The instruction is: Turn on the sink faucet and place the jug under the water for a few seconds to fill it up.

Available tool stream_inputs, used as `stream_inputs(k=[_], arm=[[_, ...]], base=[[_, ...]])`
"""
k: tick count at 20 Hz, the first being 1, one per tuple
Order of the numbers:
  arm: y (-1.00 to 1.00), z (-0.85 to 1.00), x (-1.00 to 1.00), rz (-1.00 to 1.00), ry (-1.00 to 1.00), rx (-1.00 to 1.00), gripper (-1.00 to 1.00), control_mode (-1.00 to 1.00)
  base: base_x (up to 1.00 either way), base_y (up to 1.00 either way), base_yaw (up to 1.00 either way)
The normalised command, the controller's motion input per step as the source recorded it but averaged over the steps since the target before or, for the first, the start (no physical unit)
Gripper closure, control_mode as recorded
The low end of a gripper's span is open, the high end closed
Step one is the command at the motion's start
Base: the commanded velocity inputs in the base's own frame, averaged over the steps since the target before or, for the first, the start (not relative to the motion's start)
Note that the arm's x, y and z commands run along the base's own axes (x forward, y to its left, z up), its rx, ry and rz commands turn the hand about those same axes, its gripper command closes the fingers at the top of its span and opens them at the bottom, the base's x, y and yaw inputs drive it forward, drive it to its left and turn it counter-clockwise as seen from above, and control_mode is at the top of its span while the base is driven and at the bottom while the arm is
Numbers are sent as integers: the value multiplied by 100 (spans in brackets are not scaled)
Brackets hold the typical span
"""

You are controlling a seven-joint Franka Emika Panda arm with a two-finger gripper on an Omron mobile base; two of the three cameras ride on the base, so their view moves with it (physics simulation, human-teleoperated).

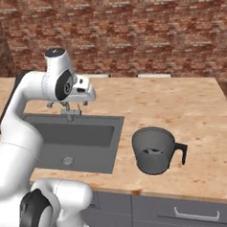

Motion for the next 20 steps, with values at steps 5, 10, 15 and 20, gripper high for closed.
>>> stream_inputs(k=[5,10,15,20], arm=[[17,-25,29,35,-66,0,-100,-100],[12,-53,70,49,-51,4,-100,-100],[5,-40,100,47,-17,5,-100,-100],[0,-27,63,33,-8,0,-100,-100]], base=[[0,0,0],[0,0,0],[0,0,0],[0,0,0]])
